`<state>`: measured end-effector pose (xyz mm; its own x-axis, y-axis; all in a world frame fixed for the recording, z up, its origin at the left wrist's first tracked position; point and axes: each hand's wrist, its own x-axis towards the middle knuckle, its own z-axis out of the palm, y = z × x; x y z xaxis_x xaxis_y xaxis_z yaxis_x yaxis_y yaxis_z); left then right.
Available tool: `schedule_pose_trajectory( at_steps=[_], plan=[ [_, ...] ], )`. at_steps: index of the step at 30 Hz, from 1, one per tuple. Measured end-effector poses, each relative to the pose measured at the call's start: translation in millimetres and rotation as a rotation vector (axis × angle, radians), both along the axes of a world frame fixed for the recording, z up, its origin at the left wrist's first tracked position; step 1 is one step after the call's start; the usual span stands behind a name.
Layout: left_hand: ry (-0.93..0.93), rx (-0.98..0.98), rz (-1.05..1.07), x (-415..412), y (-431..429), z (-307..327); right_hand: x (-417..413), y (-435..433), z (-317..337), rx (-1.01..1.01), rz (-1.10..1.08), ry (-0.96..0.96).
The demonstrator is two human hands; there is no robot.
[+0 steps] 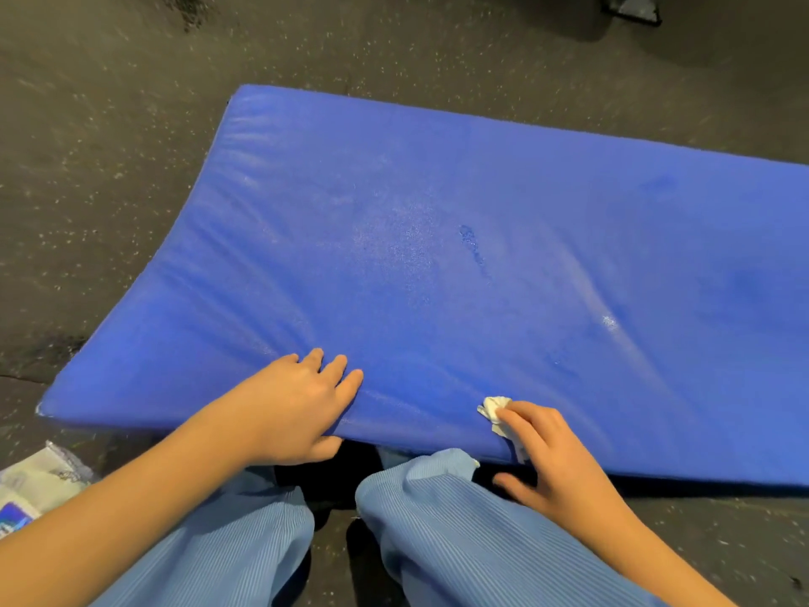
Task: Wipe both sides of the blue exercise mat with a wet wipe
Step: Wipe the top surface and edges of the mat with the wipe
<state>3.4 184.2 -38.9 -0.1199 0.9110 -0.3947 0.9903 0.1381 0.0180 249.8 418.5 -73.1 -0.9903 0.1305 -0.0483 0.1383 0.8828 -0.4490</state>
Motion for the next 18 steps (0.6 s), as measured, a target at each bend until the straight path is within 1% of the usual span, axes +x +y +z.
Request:
schedule_pose_trajectory(
  at_steps=[2,5,7,10,12,15,18],
  plan=[
    [0.004,0.076,0.005,-1.5,-1.4,0.9,-9.0,3.0,0.7,0.064,0.014,0.068],
    [0.005,0.181,0.056,-13.3,-6.3,15.2,-31.0,7.5,12.3,0.048,0.033,0.201],
    [0.029,0.250,0.110,-22.0,-16.0,26.5,-45.5,6.3,23.9,0.015,0.043,0.230],
    [0.086,0.329,0.209,-32.4,-39.3,40.0,-69.3,-8.2,35.1,-0.029,0.103,0.221],
    [0.112,0.326,0.259,-39.9,-63.2,39.9,-85.7,-23.8,35.7,-0.078,0.153,0.209],
    [0.109,0.270,0.325,-50.6,-103.8,30.7,-106.5,-47.7,34.9,-0.153,0.241,0.186],
    [0.114,0.235,0.355,-52.5,-137.2,19.8,-118.8,-66.6,35.2,-0.193,0.344,0.104]
  ],
)
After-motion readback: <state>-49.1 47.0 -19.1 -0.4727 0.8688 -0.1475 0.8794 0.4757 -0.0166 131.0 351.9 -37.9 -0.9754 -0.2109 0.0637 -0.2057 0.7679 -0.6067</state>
